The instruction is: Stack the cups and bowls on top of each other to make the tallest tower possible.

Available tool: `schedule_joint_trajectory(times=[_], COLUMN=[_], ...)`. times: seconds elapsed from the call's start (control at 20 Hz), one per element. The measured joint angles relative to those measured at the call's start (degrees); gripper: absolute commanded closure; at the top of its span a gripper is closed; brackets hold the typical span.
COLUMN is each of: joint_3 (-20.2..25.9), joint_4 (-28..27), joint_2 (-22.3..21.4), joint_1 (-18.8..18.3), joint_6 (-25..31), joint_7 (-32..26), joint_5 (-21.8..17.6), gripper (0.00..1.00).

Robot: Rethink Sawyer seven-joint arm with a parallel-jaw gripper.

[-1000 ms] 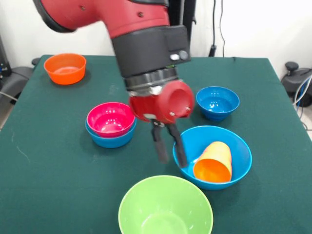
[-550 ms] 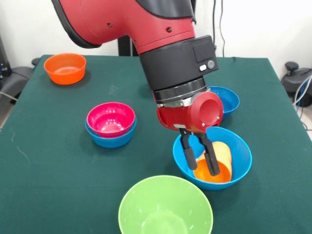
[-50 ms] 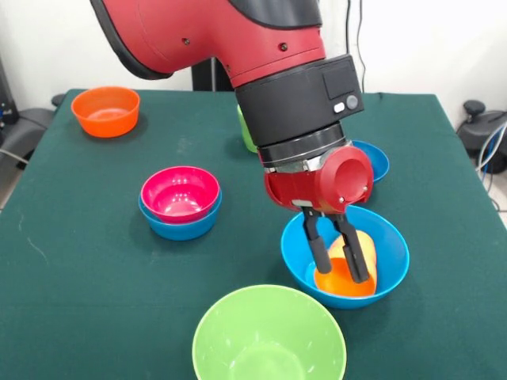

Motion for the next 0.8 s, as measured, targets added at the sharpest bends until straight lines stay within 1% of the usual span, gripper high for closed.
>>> schedule_joint_trajectory(times=[0.45,0.8], joint_3=[0.0,0.0], joint_4=[1.5,1.5], joint_2=[-0.1,1.3], joint_1=[-0.2,-0.2], joint_6=[0.0,0.0], joint_7=[0.0,0.0], joint_5=[0.0,0.0], gripper=[0.00,0.00])
